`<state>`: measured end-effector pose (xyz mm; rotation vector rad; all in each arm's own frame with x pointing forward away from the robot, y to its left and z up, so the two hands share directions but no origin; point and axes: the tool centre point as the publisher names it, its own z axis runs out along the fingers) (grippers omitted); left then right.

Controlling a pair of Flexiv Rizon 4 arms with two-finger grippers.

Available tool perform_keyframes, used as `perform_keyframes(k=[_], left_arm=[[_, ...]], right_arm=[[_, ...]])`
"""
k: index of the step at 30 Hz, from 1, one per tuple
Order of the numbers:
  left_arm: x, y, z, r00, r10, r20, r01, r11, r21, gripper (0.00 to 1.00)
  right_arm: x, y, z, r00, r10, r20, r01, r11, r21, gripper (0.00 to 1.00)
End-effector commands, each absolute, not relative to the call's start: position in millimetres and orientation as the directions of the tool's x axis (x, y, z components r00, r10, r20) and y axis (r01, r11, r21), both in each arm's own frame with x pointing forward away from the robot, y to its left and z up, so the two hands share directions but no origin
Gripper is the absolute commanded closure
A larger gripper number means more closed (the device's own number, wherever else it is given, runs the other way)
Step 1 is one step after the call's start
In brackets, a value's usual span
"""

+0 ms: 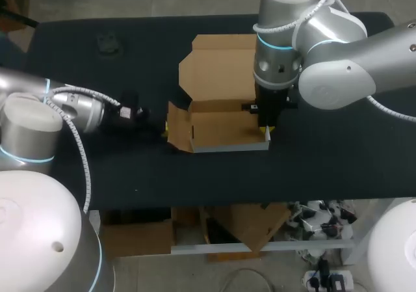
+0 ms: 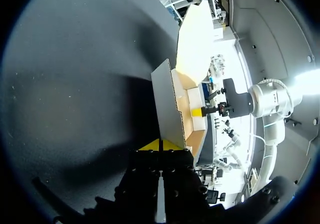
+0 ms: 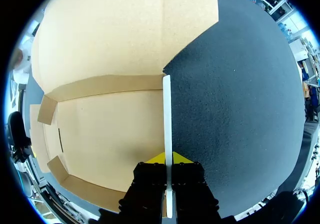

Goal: Assemble the packaging by folding the flat box into shape, placing the metal phone stand inside, and closing the box properly

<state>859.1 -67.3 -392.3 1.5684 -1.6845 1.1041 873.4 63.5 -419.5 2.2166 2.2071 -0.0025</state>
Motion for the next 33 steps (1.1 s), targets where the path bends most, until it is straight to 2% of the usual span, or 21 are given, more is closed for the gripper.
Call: perform_keyframes(k=[1,22,23,33], left_arm=[[859.2,-69.9,-395.3,-0.142,-0.485,0.863,-0.983,-0.033,-0.180,1.00],[858.0,-77.3,-392.1,-0.146,-0.418,0.897,-0.984,-0.031,-0.175,1.00],[857.9,-77.0,-391.6,-0.146,-0.416,0.898,-0.984,-0.034,-0.175,0.93],[858.7,-72.7,-388.7,-0.146,-0.409,0.901,-0.982,-0.047,-0.181,0.84]], right_arm=[[873.8,64.7,-419.4,0.005,1.000,-0.014,1.000,-0.005,0.006,1.00],[873.8,64.7,-419.4,0.005,1.000,-0.014,1.000,-0.005,0.006,1.00],[873.8,64.7,-419.4,0.005,1.000,-0.014,1.000,-0.005,0.006,1.00],[873.8,64.7,-419.4,0.005,1.000,-0.014,1.000,-0.005,0.006,1.00]])
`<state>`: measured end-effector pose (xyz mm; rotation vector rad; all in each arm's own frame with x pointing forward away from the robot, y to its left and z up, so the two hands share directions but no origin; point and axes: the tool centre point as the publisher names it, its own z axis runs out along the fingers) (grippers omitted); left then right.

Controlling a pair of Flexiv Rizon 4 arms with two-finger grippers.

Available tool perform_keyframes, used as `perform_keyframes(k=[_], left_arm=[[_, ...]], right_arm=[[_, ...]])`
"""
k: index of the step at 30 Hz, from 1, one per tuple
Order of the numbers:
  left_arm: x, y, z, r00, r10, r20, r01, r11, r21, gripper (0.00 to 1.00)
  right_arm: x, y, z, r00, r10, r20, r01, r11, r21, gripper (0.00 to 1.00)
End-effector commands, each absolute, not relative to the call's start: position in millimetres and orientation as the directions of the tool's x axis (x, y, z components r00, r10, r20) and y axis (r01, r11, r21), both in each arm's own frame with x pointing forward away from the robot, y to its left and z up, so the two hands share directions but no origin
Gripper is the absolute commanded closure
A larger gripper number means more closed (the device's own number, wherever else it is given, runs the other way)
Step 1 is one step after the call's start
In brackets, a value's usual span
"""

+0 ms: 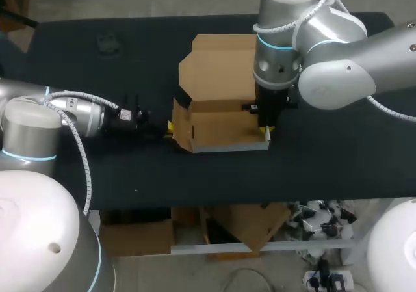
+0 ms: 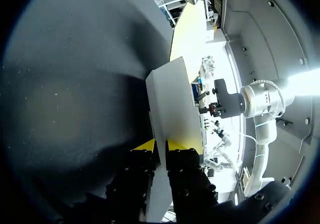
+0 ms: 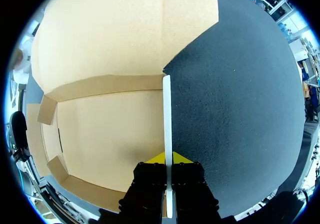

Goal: Assemble the packaging by folding the flat box into shape, placing the metal phone stand inside, and closing the box properly

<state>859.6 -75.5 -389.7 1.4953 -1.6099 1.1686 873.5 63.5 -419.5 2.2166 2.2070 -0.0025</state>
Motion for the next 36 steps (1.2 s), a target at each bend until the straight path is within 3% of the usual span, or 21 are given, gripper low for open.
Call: perform_keyframes(k=[1,8,36], left_arm=[[858.7,-72.2,-388.5,-0.146,-0.409,0.901,-0.982,-0.048,-0.181,0.82],[858.2,-71.0,-388.7,-0.142,-0.401,0.905,-0.982,-0.055,-0.179,0.77],[861.0,-96.4,-390.8,-0.139,-0.310,0.941,-0.986,-0.044,-0.161,0.74]], right_arm=[[873.8,64.7,-419.4,0.005,1.000,-0.014,1.000,-0.005,0.006,1.00],[873.8,64.7,-419.4,0.005,1.000,-0.014,1.000,-0.005,0.006,1.00],[873.8,64.7,-419.4,0.005,1.000,-0.014,1.000,-0.005,0.006,1.00]])
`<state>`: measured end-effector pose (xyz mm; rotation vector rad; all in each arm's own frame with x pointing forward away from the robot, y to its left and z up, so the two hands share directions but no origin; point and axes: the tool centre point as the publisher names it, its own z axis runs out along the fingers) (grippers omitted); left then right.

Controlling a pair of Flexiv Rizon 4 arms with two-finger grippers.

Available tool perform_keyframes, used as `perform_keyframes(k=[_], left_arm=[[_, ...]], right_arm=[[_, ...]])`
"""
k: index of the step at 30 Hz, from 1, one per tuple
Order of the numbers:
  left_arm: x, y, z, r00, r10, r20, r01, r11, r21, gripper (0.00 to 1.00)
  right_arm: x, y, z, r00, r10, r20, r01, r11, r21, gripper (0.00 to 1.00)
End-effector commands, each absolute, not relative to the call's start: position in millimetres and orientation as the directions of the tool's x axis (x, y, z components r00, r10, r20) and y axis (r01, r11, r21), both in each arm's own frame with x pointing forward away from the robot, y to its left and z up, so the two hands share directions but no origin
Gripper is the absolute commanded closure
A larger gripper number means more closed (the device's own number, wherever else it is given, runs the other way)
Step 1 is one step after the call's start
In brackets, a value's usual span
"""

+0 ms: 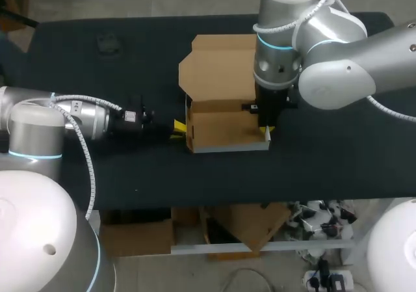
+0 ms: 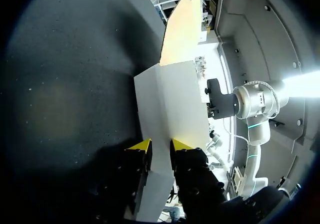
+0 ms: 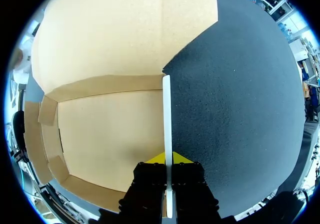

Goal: Assemble the packaging by folding the flat box into shape, placing the metal phone stand inside, and closing the box properly

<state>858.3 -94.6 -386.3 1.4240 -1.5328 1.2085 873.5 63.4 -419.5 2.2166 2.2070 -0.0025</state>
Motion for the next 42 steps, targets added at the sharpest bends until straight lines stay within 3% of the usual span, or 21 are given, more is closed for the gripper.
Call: perform_keyframes(k=[1,10,42], left_arm=[[861.3,-96.8,-390.9,-0.138,-0.307,0.941,-0.986,-0.045,-0.160,0.74],[862.6,-100.8,-386.3,-0.139,-0.289,0.947,-0.986,-0.047,-0.159,0.68],[866.8,-113.2,-380.4,-0.089,-0.312,0.946,-0.995,-0.009,-0.096,0.68]], right_arm=[[873.8,64.7,-419.4,0.005,1.000,-0.014,1.000,-0.005,0.006,1.00],[873.8,64.7,-419.4,0.005,1.000,-0.014,1.000,-0.005,0.006,1.00],[873.8,64.7,-419.4,0.005,1.000,-0.014,1.000,-0.005,0.006,1.00]])
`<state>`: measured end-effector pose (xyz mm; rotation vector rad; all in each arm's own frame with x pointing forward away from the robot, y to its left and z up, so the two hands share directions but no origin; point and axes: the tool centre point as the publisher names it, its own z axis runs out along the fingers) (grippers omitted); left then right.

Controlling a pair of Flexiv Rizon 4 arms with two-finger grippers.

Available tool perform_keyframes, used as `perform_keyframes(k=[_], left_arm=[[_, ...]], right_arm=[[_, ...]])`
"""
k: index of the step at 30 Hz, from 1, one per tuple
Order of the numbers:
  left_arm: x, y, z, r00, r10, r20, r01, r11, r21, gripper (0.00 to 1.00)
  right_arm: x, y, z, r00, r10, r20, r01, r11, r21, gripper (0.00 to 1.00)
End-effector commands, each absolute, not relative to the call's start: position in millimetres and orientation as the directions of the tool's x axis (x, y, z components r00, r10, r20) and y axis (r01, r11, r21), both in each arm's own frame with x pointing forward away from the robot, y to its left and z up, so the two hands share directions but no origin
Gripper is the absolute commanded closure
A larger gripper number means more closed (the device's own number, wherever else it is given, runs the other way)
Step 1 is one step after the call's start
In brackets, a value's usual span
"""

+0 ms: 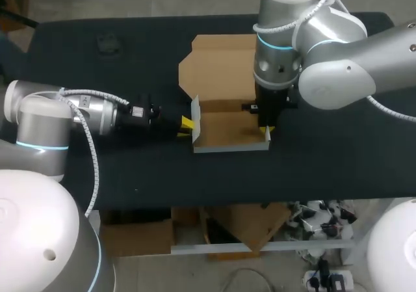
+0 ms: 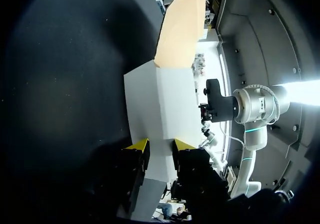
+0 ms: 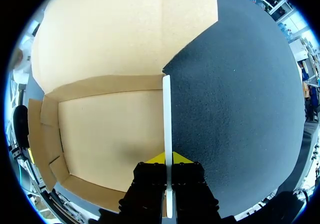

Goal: Assemble the packaging by folding the flat box into shape, placing the metal phone stand inside, and closing the box properly

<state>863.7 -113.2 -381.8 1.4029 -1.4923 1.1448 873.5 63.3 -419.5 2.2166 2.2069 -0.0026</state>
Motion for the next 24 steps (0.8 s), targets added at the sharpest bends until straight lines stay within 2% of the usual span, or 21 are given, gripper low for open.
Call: perform_keyframes(k=[1,24], left_arm=[[867.2,-112.7,-379.6,-0.089,-0.313,0.945,-0.995,-0.009,-0.097,0.68],[875.1,-109.5,-374.1,-0.082,-0.430,0.899,-0.996,0.019,-0.082,0.64]], right_arm=[[873.8,64.7,-419.4,0.005,1.000,-0.014,1.000,-0.005,0.006,1.00],[873.8,64.7,-419.4,0.005,1.000,-0.014,1.000,-0.005,0.006,1.00]])
